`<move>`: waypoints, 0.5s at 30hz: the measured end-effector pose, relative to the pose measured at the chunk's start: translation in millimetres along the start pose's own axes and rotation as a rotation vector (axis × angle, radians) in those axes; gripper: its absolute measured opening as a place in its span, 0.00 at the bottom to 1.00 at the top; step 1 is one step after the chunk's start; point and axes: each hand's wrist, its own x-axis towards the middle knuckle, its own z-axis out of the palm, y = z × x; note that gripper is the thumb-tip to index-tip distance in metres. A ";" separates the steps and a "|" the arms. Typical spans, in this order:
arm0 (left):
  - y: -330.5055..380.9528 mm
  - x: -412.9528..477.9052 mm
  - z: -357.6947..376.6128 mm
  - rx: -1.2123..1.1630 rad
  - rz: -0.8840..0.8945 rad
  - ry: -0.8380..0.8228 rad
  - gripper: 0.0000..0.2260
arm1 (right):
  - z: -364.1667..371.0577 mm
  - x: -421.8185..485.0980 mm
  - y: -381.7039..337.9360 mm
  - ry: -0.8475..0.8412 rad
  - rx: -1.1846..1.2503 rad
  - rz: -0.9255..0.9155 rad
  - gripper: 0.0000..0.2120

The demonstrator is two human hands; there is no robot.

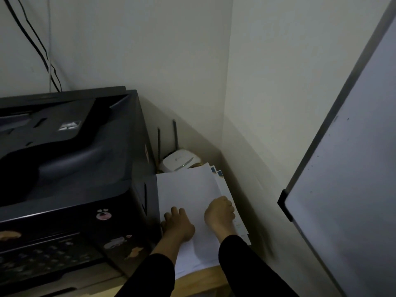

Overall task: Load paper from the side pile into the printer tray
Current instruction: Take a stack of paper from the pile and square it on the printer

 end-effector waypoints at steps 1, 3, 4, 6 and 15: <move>0.0 -0.3 -0.3 0.000 -0.001 0.001 0.24 | -1.0 0.3 0.9 0.009 0.054 -0.006 0.16; -0.7 -0.3 -0.1 -0.010 0.000 -0.002 0.23 | -5.4 3.9 1.3 -0.014 0.173 -0.007 0.16; -1.3 -0.5 -0.2 -0.019 0.002 -0.005 0.23 | -8.4 7.0 0.7 -0.044 0.216 0.001 0.16; -2.7 -1.2 -1.2 -0.044 0.008 -0.010 0.23 | -14.5 13.9 -1.8 -0.108 0.197 0.012 0.13; -0.1 -10.9 -17.1 -0.550 -0.189 0.138 0.26 | -44.8 34.2 3.7 -0.174 0.401 -0.024 0.13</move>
